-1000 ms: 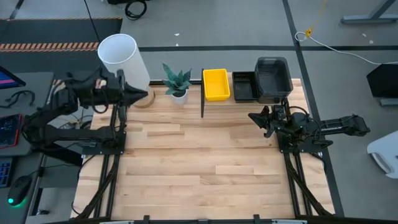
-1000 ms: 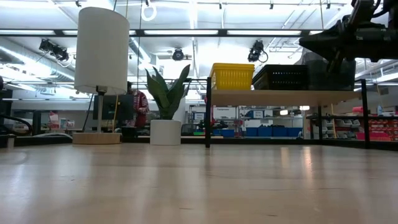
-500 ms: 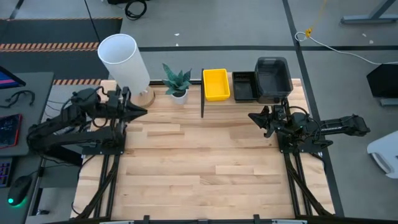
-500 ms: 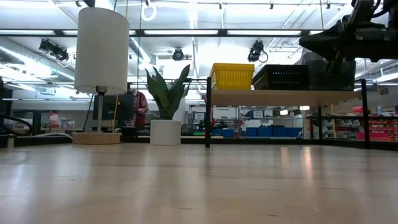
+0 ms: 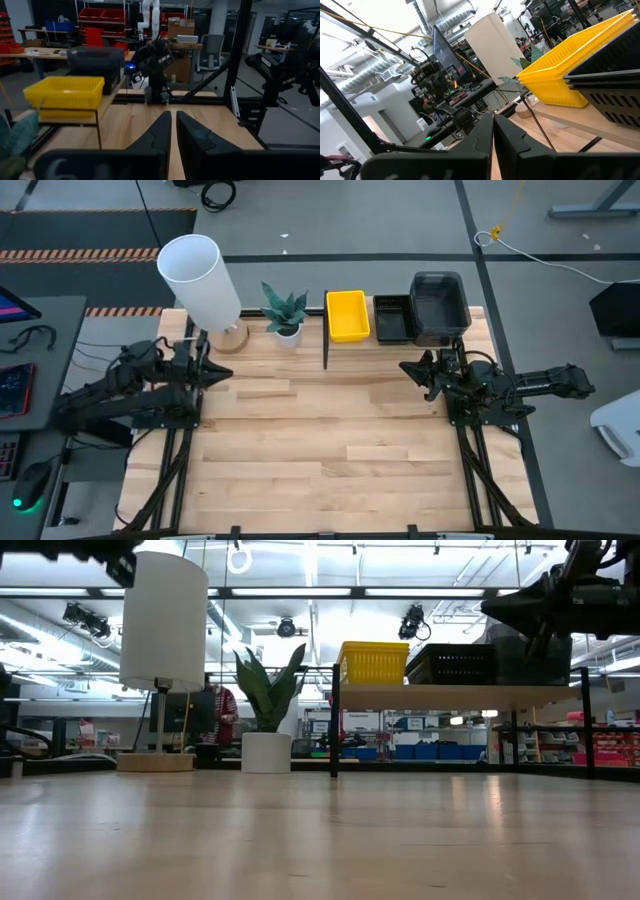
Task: Stack baskets on shelf by color
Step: Return to Home Position
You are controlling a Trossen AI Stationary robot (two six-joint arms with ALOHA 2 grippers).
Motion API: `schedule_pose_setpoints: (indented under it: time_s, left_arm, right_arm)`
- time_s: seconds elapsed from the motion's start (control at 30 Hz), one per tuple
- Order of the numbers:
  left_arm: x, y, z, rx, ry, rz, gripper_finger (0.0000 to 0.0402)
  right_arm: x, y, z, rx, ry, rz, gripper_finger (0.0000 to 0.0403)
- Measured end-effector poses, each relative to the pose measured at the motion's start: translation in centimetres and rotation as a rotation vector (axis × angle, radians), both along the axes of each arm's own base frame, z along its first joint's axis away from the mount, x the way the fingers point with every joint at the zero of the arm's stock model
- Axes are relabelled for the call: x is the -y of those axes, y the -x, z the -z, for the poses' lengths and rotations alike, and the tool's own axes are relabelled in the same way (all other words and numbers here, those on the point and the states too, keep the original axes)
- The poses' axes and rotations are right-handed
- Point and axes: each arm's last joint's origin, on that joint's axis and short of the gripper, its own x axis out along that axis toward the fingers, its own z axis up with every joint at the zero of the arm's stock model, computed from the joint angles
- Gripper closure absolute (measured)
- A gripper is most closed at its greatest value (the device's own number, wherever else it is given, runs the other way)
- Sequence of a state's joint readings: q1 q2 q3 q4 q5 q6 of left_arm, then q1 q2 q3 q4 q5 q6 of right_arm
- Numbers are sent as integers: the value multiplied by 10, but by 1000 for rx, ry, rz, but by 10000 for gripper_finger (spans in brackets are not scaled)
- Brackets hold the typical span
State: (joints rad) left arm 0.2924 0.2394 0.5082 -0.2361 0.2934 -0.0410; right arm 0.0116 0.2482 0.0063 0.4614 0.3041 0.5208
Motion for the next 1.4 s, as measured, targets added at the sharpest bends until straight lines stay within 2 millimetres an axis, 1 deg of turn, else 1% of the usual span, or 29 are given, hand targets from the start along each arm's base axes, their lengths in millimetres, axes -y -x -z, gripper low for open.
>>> schedule_pose_setpoints:
  time_s: [0.1,0.2,0.3,0.43,0.53,0.6,0.73,0.93,1.13,1.4]
  left_arm:
    - [0,2,18,-8,11,0,363]
    - [0,1,38,-23,87,2,360]
    - [0,-1,60,-25,173,3,359]
    - [-2,-7,93,-3,229,7,363]
    - [-4,-14,111,31,315,14,364]
    - [-5,-16,118,51,370,18,361]
    - [-5,-16,119,44,389,1,356]
    - [-5,-16,118,51,269,-6,361]
    - [-5,-16,117,63,271,-3,367]
    - [-5,-16,117,68,269,-3,359]
  right_arm:
    - [0,0,0,0,0,0,384]
    - [0,0,0,0,0,0,384]
    - [0,0,0,0,0,0,384]
    - [0,0,0,0,0,0,384]
    - [0,0,0,0,0,0,384]
    - [0,0,0,0,0,0,384]
    - [0,0,0,0,0,0,384]
    - [0,0,0,0,0,0,384]
    - [0,0,0,0,0,0,384]
    - [0,0,0,0,0,0,384]
